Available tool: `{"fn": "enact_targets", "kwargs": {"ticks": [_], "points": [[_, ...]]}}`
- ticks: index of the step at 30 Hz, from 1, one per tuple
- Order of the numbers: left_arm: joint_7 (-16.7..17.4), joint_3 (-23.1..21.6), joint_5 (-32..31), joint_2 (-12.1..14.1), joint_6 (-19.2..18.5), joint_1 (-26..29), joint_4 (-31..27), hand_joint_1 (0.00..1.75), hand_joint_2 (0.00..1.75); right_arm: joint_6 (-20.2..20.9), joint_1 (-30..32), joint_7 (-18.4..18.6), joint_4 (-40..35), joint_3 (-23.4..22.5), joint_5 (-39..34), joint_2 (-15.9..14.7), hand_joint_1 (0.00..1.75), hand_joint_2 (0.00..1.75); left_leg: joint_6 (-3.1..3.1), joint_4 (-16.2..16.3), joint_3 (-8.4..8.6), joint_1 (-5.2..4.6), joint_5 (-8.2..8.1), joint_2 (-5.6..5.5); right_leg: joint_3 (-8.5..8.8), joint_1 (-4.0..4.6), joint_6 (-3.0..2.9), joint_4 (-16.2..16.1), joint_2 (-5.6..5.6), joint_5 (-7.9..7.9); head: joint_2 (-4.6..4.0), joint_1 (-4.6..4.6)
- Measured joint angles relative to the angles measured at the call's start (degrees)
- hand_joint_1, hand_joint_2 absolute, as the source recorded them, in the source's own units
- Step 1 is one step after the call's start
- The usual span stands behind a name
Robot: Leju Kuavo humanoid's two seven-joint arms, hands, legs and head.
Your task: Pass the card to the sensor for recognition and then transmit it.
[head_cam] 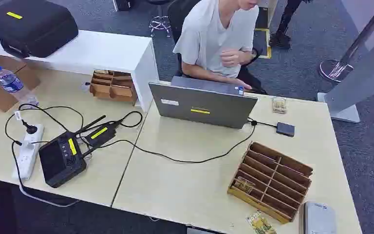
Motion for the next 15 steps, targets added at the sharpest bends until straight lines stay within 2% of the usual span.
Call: {"fn": "enact_targets", "kwargs": {"ticks": [1,2,5,6,8,9,11,12,13,15], "points": [[0.0,0.26,0.17,0.0,0.0,-0.04,0.0,0.0,1.75,-0.04,0.03,-1.5,0.0,-0.07,-0.85,0.0,0.0,1.75,0.0,0.0,0.01,0.0,0.0,0.0,0.0,0.0,0.0,0.0,0.0,0.0,0.0,-0.02],[0.0,0.37,0.15,0.0,0.0,-0.05,0.0,0.0,1.75,0.13,0.27,-1.13,-0.31,-0.09,-0.52,-0.04,0.0,1.75,0.0,0.0,0.02,0.0,0.0,0.0,0.0,0.0,0.0,0.0,0.0,0.0,0.0,-0.02],[0.0,0.39,-0.65,0.02,-0.48,-0.02,0.0,0.0,1.75,4.33,2.77,6.59,-7.41,0.15,1.68,-0.19,0.0,1.75,0.01,0.0,0.01,-0.03,-0.01,-0.07,0.01,-0.03,0.01,-0.01,-0.06,-0.02,0.0,0.0],[0.0,0.39,-1.07,0.09,-0.76,-0.02,0.0,0.0,1.75,7.38,3.79,9.73,-10.04,0.15,2.18,-0.41,0.0,1.75,0.02,0.0,-0.02,-0.03,-0.01,-0.07,0.04,-0.03,0.01,-0.02,-0.06,-0.02,0.0,0.0],[-0.09,0.39,-2.12,0.33,-2.04,0.05,0.02,0.0,1.75,18.78,5.72,19.55,-18.31,-1.08,3.96,-3.0,0.0,1.75,0.16,0.0,-0.04,-0.18,-0.1,-0.06,0.02,-0.17,0.06,-0.04,-0.08,-0.03,0.0,-0.02],[-0.24,0.35,-2.84,0.48,-2.87,0.09,0.0,0.0,1.75,24.26,5.69,22.83,-21.45,-2.89,4.79,-5.96,0.0,1.75,0.24,0.0,-0.03,-0.3,-0.15,0.03,-0.01,-0.26,0.1,-0.05,0.0,-0.01,0.0,-0.26],[-0.37,0.26,-3.52,0.94,-4.29,0.01,0.0,0.0,1.75,31.97,4.18,24.22,-22.64,-8.38,6.98,-15.05,0.0,1.75,0.46,0.02,0.06,-0.59,-0.28,0.3,-0.01,-0.57,0.2,-0.04,0.2,-0.03,0.0,-0.26],[-0.53,0.26,-3.63,1.18,-4.66,-0.07,0.0,0.0,1.75,35.2,3.52,24.84,-24.05,-11.9,8.07,-20.13,0.0,1.75,0.51,0.05,0.09,-0.64,-0.28,0.3,0.07,-0.65,0.5,-0.05,0.21,-0.03,0.0,-0.37],[-0.66,0.26,-3.69,1.44,-4.88,-0.05,0.0,0.0,1.75,37.67,3.07,25.6,-25.45,-14.57,9.01,-22.35,0.0,1.75,0.61,0.09,0.11,-0.64,-0.26,0.29,0.1,-0.66,0.54,-0.06,0.18,-0.05,0.0,0.05],[-0.83,0.26,-3.85,1.77,-4.9,0.01,0.0,0.0,1.75,40.24,2.31,26.5,-29.49,-19.26,10.67,-26.72,0.0,1.75,0.83,0.15,0.11,-0.5,-0.26,0.17,0.31,-0.46,0.72,-0.31,0.13,0.08,0.0,0.15]]}}
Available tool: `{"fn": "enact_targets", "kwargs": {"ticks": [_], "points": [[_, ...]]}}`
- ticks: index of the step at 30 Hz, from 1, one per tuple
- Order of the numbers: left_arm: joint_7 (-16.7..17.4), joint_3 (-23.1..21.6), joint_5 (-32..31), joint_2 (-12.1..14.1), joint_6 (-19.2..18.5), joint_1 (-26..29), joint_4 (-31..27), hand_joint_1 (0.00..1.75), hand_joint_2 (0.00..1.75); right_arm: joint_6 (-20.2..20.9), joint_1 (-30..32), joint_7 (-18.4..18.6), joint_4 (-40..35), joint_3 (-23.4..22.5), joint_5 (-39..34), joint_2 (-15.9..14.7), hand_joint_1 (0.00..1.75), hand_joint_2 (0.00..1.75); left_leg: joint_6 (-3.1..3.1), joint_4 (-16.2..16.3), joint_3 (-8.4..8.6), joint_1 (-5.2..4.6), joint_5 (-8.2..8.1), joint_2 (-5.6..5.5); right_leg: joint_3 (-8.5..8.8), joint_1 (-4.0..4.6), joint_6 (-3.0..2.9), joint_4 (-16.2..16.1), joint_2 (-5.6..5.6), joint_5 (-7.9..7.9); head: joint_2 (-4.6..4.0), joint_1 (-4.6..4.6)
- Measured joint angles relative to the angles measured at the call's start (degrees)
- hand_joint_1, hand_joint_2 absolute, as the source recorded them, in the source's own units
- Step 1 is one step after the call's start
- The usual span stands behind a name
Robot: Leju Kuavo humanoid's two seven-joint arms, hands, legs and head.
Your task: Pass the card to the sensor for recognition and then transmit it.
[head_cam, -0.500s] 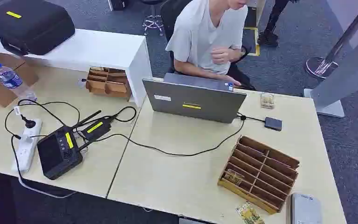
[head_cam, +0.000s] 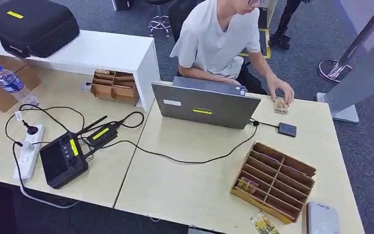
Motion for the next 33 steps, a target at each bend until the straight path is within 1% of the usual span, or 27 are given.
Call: {"fn": "enact_targets", "kwargs": {"ticks": [1,2,6,8,10,11,16,17,18,19,21,22,23,24,26,27,29,30,31,33], "points": [[0.0,0.0,-0.02,0.09,-0.07,0.05,0.0,0.0,1.75,1.52,-0.4,0.5,-1.77,-1.86,0.91,-0.49,0.0,1.75,0.0,0.0,0.01,0.06,0.0,-0.05,0.03,0.03,0.03,-0.06,-0.02,0.02,0.0,0.26],[-0.02,0.0,-0.04,0.11,-0.07,0.04,0.0,0.0,1.75,2.25,-0.73,0.72,-3.5,-3.43,1.51,-1.13,0.0,1.75,0.0,0.02,0.02,0.09,0.0,-0.1,0.05,0.1,0.03,-0.09,-0.05,0.02,0.0,0.2],[-0.09,-0.02,-0.13,0.09,-0.2,0.09,0.02,0.0,1.75,3.84,-1.77,0.52,-7.35,-7.55,2.12,-1.21,0.0,1.75,0.0,-0.05,0.06,-0.06,0.0,-0.1,0.0,-0.06,0.07,0.07,-0.07,-0.05,0.0,0.11],[-0.15,-0.02,-0.26,0.15,-0.37,0.05,0.02,0.0,1.75,6.01,-2.9,1.14,-9.88,-10.1,0.95,-2.95,0.0,1.75,0.0,-0.06,0.08,-0.05,-0.01,-0.06,-0.01,-0.06,0.07,0.07,-0.03,-0.05,0.0,0.18],[-0.15,-0.02,-0.26,0.24,-0.83,0.07,0.02,0.0,1.75,7.89,-4.1,2.12,-11.53,-12.59,-0.79,-6.12,0.0,1.75,0.01,-0.06,0.06,-0.06,-0.01,-0.07,0.01,-0.07,0.09,0.07,-0.04,-0.07,0.0,0.18],[-0.15,-0.02,-0.28,0.28,-1.16,0.09,0.02,0.0,1.75,8.32,-4.77,2.12,-11.6,-13.28,-1.54,-8.24,0.0,1.75,0.01,-0.06,0.05,-0.07,-0.01,-0.08,0.02,-0.08,0.09,0.07,-0.04,-0.06,0.0,0.11],[-0.59,-0.04,-1.01,0.46,-2.01,0.15,0.02,0.0,1.75,6.51,-8.81,1.46,-8.57,-13.61,-6.53,-21.25,0.0,1.75,0.11,-0.02,0.06,-0.21,-0.02,-0.04,0.04,-0.22,0.14,0.07,-0.02,-0.03,0.0,0.16],[-0.61,-0.04,-1.05,0.52,-2.08,0.18,0.02,0.0,1.75,6.47,-9.69,1.46,-8.36,-13.56,-6.83,-21.75,0.0,1.75,0.12,0.0,0.05,-0.23,-0.02,-0.04,0.06,-0.24,0.16,0.07,-0.02,-0.02,0.0,0.15],[-0.74,-0.04,-1.2,0.59,-2.62,0.19,0.02,0.0,1.75,6.14,-10.78,1.48,-6.65,-12.65,-9.69,-27.1,0.0,1.75,0.17,0.0,0.02,-0.24,0.0,-0.06,0.05,-0.25,0.18,0.07,-0.05,-0.01,0.0,0.11],[-0.85,-0.04,-1.27,0.72,-3.01,0.23,0.02,0.0,1.75,5.9,-11.97,1.92,-5.18,-11.74,-11.53,-29.49,0.0,1.75,0.23,0.0,0.05,-0.33,0.04,-0.04,0.05,-0.32,0.2,0.07,-0.03,0.01,0.0,0.12],[-1.16,-0.07,-1.55,0.83,-3.45,0.26,0.02,0.0,1.75,5.55,-14.53,3.12,-3.41,-9.34,-14.61,-35.37,0.0,1.75,0.27,0.0,0.02,-0.34,0.04,-0.1,0.05,-0.34,0.24,0.1,-0.07,-0.01,0.0,-0.17],[-1.2,-0.07,-1.77,0.87,-3.63,0.3,0.02,0.0,1.75,5.41,-15.89,3.63,-2.59,-7.83,-15.99,-37.62,0.0,1.75,0.27,0.0,0.01,-0.42,0.05,-0.1,0.04,-0.4,0.24,0.14,-0.09,-0.02,0.0,0.0],[-1.22,-0.09,-2.01,0.96,-3.76,0.35,0.02,0.0,1.75,5.31,-17.66,4.04,-1.89,-5.49,-17.56,-40.57,0.0,1.75,0.28,0.0,0.0,-0.41,0.05,-0.12,0.04,-0.41,0.24,0.16,-0.1,-0.02,0.0,-0.15],[-1.31,-0.11,-2.19,1.05,-3.98,0.43,0.02,0.0,1.75,5.11,-20.21,4.57,-1.52,-2.84,-18.76,-42.84,0.0,1.75,0.27,-0.01,-0.02,-0.42,0.05,-0.1,0.02,-0.41,0.24,0.21,-0.09,-0.02,0.0,-0.04],[-1.57,-0.15,-2.55,1.2,-4.22,0.4,0.02,0.0,1.75,4.67,-25.31,5.72,-1.47,4.47,-20.64,-47.18,0.0,1.75,0.27,-0.01,0.05,-0.42,0.05,-0.06,0.02,-0.41,0.24,0.22,-0.06,-0.02,0.0,-0.13],[-1.73,-0.22,-2.71,1.22,-4.24,0.4,0.02,0.0,1.75,4.85,-27.15,6.83,-2.32,8.16,-21.46,-48.61,0.0,1.75,0.29,-0.01,0.05,-0.4,0.08,-0.07,0.02,-0.39,0.24,0.23,-0.06,-0.02,0.0,-0.04],[-1.81,-0.31,-2.95,1.22,-4.24,0.43,0.02,0.0,1.75,4.98,-30.92,9.23,-5.33,14.76,-22.87,-50.31,0.0,1.75,0.3,-0.01,0.05,-0.37,0.12,-0.13,0.02,-0.37,0.24,0.23,-0.1,-0.02,0.0,-0.06],[-1.9,-0.33,-3.08,1.22,-4.26,0.45,0.02,0.0,1.75,4.98,-32.38,9.73,-6.65,16.96,-23.37,-50.68,0.0,1.75,0.33,-0.01,0.03,-0.37,0.15,-0.16,0.02,-0.36,0.24,0.24,-0.13,-0.02,0.0,-0.04],[-2.1,-0.52,-3.19,1.22,-4.28,0.45,0.02,0.0,1.75,5.02,-33.74,11.01,-9.51,21.17,-24.59,-51.2,0.0,1.75,0.33,-0.02,0.01,-0.37,0.15,-0.18,0.02,-0.36,0.24,0.26,-0.15,-0.01,0.0,-0.11],[-2.32,-0.7,-3.37,1.22,-4.28,0.44,0.02,0.0,1.75,5.07,-36.49,15.24,-15.09,27.47,-27.7,-51.49,0.0,1.75,0.28,-0.04,0.02,-0.35,0.19,-0.13,0.0,-0.35,0.23,0.31,-0.1,-0.01,0.0,-0.11]]}}
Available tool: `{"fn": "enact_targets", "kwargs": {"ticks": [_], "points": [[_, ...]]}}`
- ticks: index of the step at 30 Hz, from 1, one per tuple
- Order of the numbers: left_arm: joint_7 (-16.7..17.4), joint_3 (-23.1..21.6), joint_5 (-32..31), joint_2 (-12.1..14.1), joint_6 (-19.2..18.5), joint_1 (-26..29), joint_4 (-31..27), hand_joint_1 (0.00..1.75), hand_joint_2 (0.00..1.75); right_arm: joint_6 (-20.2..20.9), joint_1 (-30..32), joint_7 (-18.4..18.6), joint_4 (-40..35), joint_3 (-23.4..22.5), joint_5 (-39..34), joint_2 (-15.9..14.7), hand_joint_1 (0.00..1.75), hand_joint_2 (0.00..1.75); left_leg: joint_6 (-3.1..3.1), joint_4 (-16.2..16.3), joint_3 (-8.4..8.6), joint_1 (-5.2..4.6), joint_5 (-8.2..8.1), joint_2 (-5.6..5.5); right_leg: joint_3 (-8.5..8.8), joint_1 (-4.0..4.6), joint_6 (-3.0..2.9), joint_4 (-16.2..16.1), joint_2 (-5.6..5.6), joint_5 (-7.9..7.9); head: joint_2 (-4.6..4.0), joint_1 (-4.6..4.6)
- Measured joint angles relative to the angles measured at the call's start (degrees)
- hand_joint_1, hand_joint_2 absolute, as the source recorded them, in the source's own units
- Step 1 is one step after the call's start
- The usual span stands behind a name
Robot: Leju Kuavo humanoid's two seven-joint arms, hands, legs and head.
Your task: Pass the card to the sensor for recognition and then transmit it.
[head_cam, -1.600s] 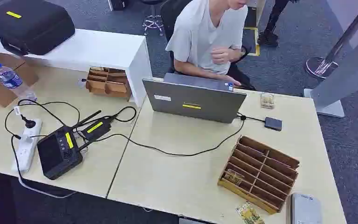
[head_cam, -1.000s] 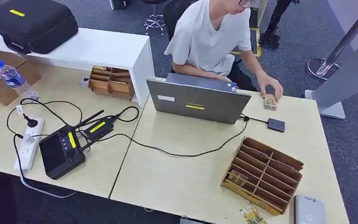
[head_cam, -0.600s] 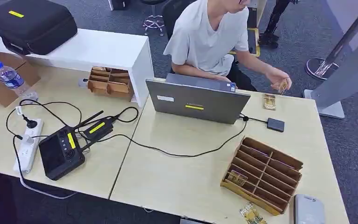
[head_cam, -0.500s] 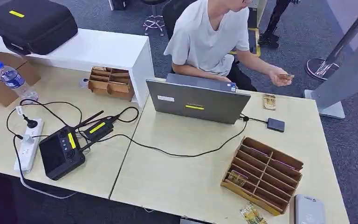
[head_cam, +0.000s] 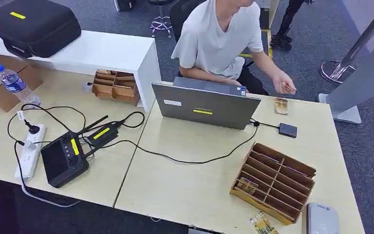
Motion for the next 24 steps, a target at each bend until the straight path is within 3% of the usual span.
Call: {"fn": "enact_targets", "kwargs": {"ticks": [2,7,17,24], "points": [[0.0,-0.13,-0.48,-0.02,-0.07,-0.04,0.0,0.0,1.75,-1.34,-2.82,3.93,-5.31,6.4,-2.18,0.24,0.0,1.75,-0.01,-0.02,0.0,0.03,0.0,0.05,-0.01,0.03,0.0,0.02,0.05,0.0,0.0,0.04],[0.0,-0.55,-0.98,-0.2,-0.04,-0.12,0.02,0.0,1.75,-6.34,-7.02,7.33,-14.95,21.11,-3.03,1.79,0.0,1.75,-0.06,-0.01,0.11,0.09,0.05,-0.08,0.0,0.08,-0.01,0.02,-0.05,0.0,0.0,0.04],[-0.02,-0.81,-1.37,-0.28,0.04,0.04,0.02,0.0,1.75,-5.81,-8.75,6.2,-20.83,28.87,-3.76,3.05,0.0,1.75,0.01,-0.03,-0.21,0.08,0.06,-0.35,-0.02,0.08,0.0,-0.01,-0.37,-0.02,0.0,0.0],[-0.09,-1.66,-3.45,-0.28,0.57,-0.08,0.02,0.0,1.75,-3.41,-13.17,5.37,-24.09,42.09,2.36,10.15,0.0,1.75,-0.13,-0.04,-0.07,0.17,0.16,-0.15,-0.01,0.15,-0.09,0.01,-0.17,0.05,0.0,0.04]]}}
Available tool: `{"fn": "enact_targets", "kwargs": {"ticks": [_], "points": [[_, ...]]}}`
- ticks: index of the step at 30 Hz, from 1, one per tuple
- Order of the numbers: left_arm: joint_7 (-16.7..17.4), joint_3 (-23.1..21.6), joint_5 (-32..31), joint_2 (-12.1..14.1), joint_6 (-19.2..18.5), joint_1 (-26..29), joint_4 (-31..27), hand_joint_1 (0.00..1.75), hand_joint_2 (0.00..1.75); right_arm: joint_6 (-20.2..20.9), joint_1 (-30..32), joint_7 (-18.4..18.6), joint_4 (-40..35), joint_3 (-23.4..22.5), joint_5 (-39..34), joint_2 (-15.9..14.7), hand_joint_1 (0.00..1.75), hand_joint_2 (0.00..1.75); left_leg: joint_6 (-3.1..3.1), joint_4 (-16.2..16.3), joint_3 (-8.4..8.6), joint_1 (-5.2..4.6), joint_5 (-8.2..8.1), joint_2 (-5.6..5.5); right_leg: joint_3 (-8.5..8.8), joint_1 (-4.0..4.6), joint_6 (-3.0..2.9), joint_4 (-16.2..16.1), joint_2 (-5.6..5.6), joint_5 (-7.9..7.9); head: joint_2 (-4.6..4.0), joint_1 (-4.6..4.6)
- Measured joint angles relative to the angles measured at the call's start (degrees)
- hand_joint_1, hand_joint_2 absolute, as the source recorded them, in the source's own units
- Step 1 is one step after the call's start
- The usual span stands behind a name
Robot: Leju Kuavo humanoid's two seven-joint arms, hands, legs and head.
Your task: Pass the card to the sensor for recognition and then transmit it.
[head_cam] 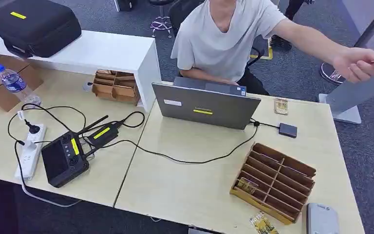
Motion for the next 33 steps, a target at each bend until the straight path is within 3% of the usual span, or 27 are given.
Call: {"fn": "enact_targets", "kwargs": {"ticks": [5,12,14,18,19,21,22,27,33], "points": [[0.02,-1.16,-1.53,-0.02,0.33,-0.06,0.0,0.0,1.75,0.83,-1.17,-2.43,0.0,9.62,4.71,6.93,0.0,1.75,-0.09,0.02,0.03,0.11,0.08,-0.17,0.0,0.12,-0.08,0.0,-0.13,0.05,0.0,0.0],[-0.7,-2.17,-2.73,0.02,1.79,0.07,0.09,0.0,1.75,1.77,-1.12,-4.51,0.0,16.61,7.31,13.98,0.0,1.75,-0.16,0.0,-0.01,0.17,0.1,-0.26,-0.02,0.16,-0.15,0.02,-0.19,0.02,0.0,0.0],[-2.78,-2.69,-3.45,0.0,3.28,0.06,0.09,0.0,1.75,1.88,-0.46,-5.35,0.02,18.18,8.73,16.08,0.0,1.75,-0.16,0.0,-0.01,0.18,0.1,-0.24,-0.02,0.17,-0.15,0.01,-0.18,0.01,0.0,0.0],[-11.18,-4.92,-5.55,0.02,4.96,0.04,0.09,0.0,1.75,1.01,2.6,-7.3,0.35,20.85,11.59,20.95,0.0,1.75,-0.16,-0.01,-0.02,0.19,0.1,-0.29,-0.02,0.18,-0.15,0.01,-0.23,0.01,0.0,0.0],[-12.05,-5.25,-5.48,0.0,4.02,-0.01,0.09,0.0,0.0,0.66,3.36,-7.92,0.77,21.5,12.34,22.4,0.0,1.75,-0.16,-0.01,-0.01,0.19,0.1,-0.26,-0.02,0.18,-0.15,0.01,-0.2,0.01,0.0,0.02],[-12.07,-5.49,-4.77,-0.07,1.98,-0.06,0.24,0.0,0.0,0.31,4.52,-8.9,1.75,22.62,13.26,24.67,0.0,1.75,-0.16,-0.01,0.01,0.19,0.1,-0.2,-0.02,0.18,-0.16,0.01,-0.15,0.02,0.0,0.0],[-12.19,-5.49,-4.44,-0.17,1.08,-0.03,0.3,0.0,1.75,0.07,5.1,-9.29,2.23,23.14,13.49,25.75,0.0,1.75,-0.16,-0.01,0.01,0.19,0.1,-0.2,-0.02,0.18,-0.16,0.01,-0.15,0.02,0.0,0.0],[-13.2,-5.51,-3.91,-0.68,-1.57,0.05,0.33,0.0,1.75,-0.02,6.61,-10.32,3.73,24.51,13.61,28.88,0.0,1.75,-0.16,0.0,-0.01,0.18,0.1,-0.26,-0.02,0.18,-0.16,0.0,-0.2,0.02,0.0,0.02],[-13.2,-5.51,-3.91,-0.96,-1.73,0.07,0.37,0.0,1.75,0.07,7.41,-10.8,4.54,24.67,12.75,30.0,0.0,1.75,-0.16,0.0,-0.01,0.18,0.1,-0.25,-0.02,0.17,-0.16,-0.02,-0.19,0.02,0.0,0.0]]}}
